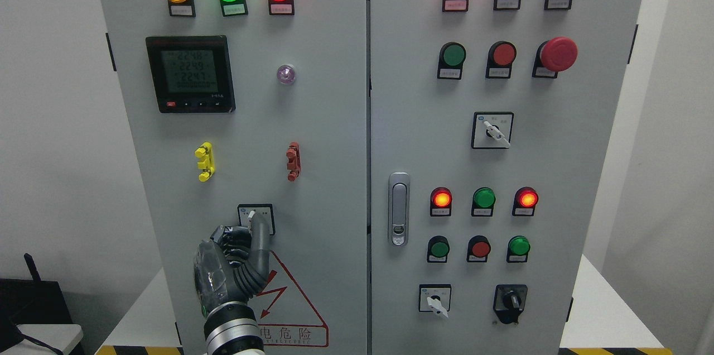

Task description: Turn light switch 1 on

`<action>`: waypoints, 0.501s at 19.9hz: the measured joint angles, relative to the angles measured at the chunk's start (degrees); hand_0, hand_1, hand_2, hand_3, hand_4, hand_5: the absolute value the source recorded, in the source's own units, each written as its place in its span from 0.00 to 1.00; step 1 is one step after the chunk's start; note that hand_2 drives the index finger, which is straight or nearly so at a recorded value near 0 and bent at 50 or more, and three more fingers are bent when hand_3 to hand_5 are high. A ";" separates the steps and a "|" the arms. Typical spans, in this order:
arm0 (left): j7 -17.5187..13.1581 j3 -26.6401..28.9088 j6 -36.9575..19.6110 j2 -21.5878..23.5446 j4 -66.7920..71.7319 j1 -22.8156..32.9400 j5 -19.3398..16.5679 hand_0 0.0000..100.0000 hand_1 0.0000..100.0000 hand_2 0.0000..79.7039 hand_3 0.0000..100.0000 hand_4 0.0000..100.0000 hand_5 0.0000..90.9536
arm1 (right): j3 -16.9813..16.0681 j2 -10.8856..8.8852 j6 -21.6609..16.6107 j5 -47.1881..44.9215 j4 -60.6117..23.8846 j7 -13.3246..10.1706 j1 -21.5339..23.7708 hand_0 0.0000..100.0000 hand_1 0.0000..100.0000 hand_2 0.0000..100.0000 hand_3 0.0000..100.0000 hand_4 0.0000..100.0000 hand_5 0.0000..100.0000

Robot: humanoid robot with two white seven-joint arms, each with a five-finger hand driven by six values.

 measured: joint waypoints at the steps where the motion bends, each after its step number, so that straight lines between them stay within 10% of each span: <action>1: 0.00 -0.01 0.04 0.00 0.00 0.00 0.00 0.46 0.33 0.73 0.73 0.77 0.73 | 0.00 0.00 0.00 0.00 0.00 0.00 0.00 0.12 0.39 0.00 0.00 0.00 0.00; 10: -0.04 -0.12 0.07 -0.03 0.02 -0.04 -0.03 0.50 0.32 0.73 0.73 0.78 0.73 | 0.00 0.00 0.00 0.00 0.00 0.00 0.00 0.12 0.39 0.00 0.00 0.00 0.00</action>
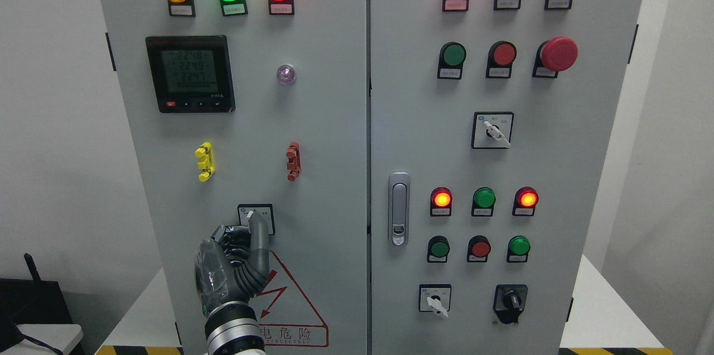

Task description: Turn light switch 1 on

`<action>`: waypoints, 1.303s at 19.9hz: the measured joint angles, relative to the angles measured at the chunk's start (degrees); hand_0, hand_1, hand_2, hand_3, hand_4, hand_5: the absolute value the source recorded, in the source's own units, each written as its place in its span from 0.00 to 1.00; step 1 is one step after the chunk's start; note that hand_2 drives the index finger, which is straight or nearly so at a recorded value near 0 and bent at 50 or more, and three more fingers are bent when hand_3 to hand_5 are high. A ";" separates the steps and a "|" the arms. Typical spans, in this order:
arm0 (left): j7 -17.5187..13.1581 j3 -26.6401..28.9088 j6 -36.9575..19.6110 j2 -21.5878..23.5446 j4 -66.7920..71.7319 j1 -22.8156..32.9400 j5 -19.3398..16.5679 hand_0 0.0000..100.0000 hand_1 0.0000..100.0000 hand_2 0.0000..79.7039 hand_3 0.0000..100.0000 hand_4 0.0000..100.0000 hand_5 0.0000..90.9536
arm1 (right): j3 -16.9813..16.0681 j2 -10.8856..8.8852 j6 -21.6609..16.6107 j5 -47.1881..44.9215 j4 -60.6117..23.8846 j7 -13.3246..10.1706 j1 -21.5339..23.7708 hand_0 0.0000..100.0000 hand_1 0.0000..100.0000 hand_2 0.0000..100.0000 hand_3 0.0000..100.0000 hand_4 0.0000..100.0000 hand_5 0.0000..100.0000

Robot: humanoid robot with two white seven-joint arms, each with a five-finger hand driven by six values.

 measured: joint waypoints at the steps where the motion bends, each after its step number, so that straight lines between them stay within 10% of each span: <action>1: 0.00 -0.01 -0.03 0.00 0.00 -0.01 0.00 0.50 0.32 0.73 0.73 0.78 0.73 | 0.00 0.00 0.00 0.00 0.00 0.00 0.00 0.12 0.39 0.00 0.00 0.00 0.00; 19: -0.57 -0.10 -0.49 -0.02 -0.01 -0.08 0.09 0.69 0.21 0.75 0.74 0.78 0.74 | 0.00 0.00 0.00 0.00 0.00 0.00 0.00 0.12 0.39 0.00 0.00 0.00 0.00; 26: -0.10 -0.06 -0.49 -0.05 -0.01 -0.01 0.12 0.48 0.16 0.75 0.73 0.78 0.73 | 0.00 0.00 0.00 0.00 0.00 0.00 0.00 0.12 0.39 0.00 0.00 0.00 0.00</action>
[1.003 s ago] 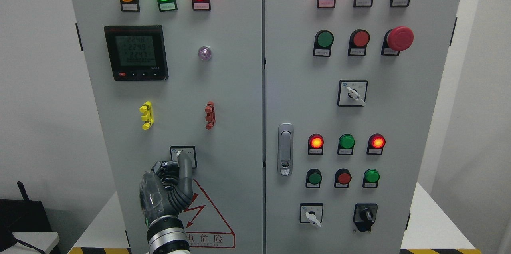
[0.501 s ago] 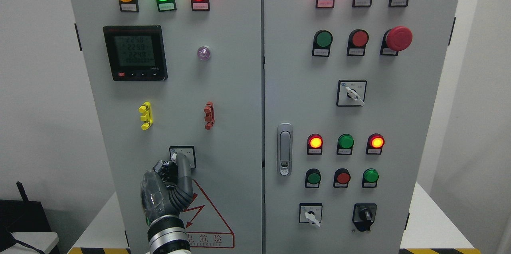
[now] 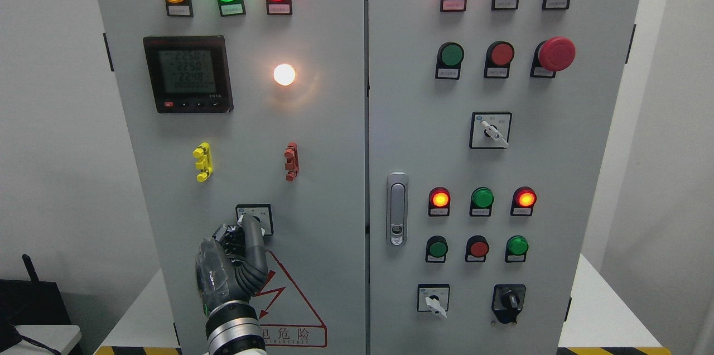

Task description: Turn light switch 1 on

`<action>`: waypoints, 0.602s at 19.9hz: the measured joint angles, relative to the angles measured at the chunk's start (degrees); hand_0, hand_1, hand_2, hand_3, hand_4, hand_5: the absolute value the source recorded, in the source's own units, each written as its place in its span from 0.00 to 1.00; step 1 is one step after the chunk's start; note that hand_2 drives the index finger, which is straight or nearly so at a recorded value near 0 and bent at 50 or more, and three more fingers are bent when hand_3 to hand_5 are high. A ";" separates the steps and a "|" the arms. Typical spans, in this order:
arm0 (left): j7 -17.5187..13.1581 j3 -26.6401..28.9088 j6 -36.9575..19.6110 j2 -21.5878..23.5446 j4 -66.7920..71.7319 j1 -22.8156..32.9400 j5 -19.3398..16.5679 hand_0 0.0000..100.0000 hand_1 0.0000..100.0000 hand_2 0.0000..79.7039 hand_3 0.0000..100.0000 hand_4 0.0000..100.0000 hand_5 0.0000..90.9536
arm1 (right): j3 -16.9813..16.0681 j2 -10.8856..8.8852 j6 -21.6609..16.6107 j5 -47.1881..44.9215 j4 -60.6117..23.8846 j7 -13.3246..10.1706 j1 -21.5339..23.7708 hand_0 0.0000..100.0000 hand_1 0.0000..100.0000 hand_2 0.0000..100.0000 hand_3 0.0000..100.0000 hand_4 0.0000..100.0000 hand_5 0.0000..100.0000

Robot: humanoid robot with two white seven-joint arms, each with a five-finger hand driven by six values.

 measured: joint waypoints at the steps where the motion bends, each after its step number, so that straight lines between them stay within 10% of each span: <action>1: 0.02 0.01 0.12 0.00 0.00 0.02 0.00 0.42 0.17 0.75 0.73 0.77 0.73 | 0.00 0.00 0.00 0.00 0.00 0.00 0.00 0.12 0.39 0.00 0.00 0.00 0.00; 12: -0.07 0.02 0.34 -0.04 -0.14 0.32 0.05 0.25 0.20 0.75 0.73 0.77 0.73 | 0.00 0.00 0.00 0.00 0.00 0.00 0.00 0.12 0.39 0.00 0.00 0.00 0.00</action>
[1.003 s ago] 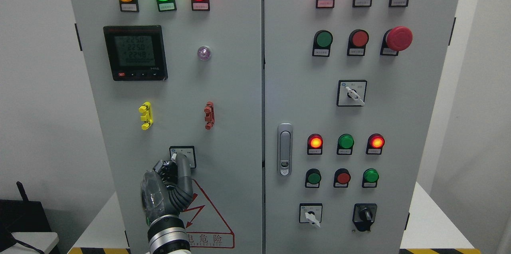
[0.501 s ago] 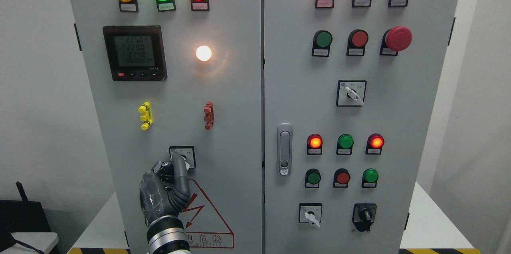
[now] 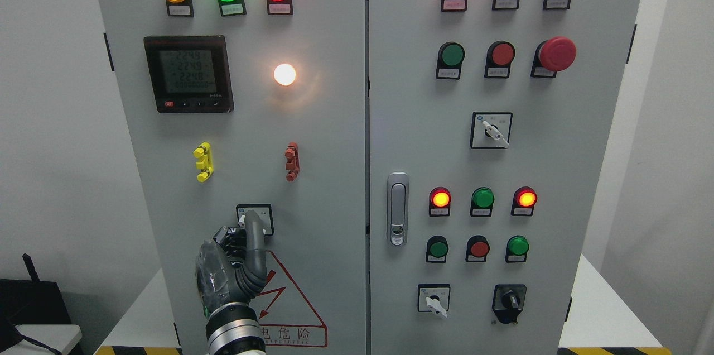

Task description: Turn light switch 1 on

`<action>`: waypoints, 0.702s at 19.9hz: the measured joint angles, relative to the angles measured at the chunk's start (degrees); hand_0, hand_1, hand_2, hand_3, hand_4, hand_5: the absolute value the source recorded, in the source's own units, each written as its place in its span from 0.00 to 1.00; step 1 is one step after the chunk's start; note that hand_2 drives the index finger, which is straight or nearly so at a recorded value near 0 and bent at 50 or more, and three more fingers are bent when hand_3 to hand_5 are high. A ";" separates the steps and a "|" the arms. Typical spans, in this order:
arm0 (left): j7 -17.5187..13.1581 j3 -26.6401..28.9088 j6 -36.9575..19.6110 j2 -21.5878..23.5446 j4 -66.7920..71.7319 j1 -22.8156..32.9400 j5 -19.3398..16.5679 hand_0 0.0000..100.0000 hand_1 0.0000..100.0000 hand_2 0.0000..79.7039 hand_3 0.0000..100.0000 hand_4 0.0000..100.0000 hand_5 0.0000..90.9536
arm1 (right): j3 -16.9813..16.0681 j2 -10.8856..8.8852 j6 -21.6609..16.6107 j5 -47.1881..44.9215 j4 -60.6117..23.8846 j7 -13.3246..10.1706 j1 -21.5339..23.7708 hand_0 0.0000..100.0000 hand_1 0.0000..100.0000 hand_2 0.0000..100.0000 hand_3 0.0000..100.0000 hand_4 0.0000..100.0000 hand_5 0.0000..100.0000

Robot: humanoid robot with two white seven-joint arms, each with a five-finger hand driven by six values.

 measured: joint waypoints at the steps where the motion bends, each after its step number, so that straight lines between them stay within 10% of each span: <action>1: -0.02 -0.01 0.08 -0.03 -0.01 0.07 0.00 0.25 0.21 0.76 0.73 0.77 0.73 | 0.00 0.00 0.00 0.00 0.00 0.00 0.00 0.12 0.39 0.00 0.00 0.00 0.00; 14: -0.05 0.02 -0.85 -0.37 -0.58 1.18 -0.04 0.24 0.22 0.77 0.74 0.78 0.74 | 0.00 0.00 0.00 0.00 0.00 0.00 0.00 0.12 0.39 0.00 0.00 0.00 0.00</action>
